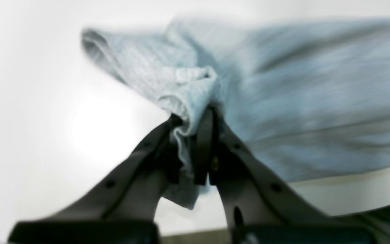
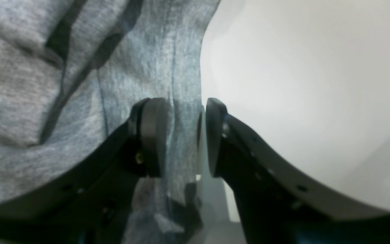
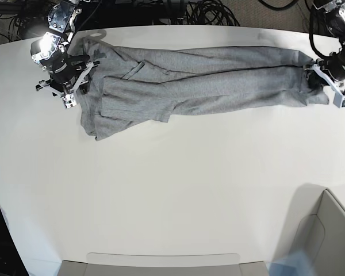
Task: Fold the T-shirt properly
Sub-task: 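Fold the held strip end inward toward the right gripper with the left gripper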
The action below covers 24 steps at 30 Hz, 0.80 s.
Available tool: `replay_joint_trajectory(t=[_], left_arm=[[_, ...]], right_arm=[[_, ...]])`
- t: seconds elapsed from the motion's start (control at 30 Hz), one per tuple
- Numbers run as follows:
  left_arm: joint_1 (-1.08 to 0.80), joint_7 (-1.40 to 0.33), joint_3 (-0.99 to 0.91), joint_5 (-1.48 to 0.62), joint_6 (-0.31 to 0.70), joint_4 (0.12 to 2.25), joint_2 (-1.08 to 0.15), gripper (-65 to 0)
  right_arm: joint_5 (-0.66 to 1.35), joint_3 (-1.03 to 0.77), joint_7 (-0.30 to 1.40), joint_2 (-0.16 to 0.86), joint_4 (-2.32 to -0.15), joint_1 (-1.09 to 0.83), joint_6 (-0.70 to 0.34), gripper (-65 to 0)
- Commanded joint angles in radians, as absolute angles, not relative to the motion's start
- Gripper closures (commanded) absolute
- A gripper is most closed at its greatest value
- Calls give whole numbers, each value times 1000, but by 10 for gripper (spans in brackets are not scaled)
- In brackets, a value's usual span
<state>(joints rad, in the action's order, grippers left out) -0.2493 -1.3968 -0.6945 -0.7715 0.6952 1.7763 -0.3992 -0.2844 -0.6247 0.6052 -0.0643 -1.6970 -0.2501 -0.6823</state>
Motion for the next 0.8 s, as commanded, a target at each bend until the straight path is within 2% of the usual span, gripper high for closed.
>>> replay_joint_trajectory(t=[0.0, 0.2, 0.77], left_arm=[[-249, -1396, -693, -788, 698, 1839, -390, 0], [-291, -1396, -599, -794, 698, 1979, -315, 0], [-291, -1396, -208, -792, 698, 1983, -194, 0]], right_arm=[[-295, -624, 616, -62, -1707, -248, -698, -204], [-295, -624, 616, -62, -1707, -246, -698, -204], [-295, -625, 616, -62, -1705, -249, -698, -204]])
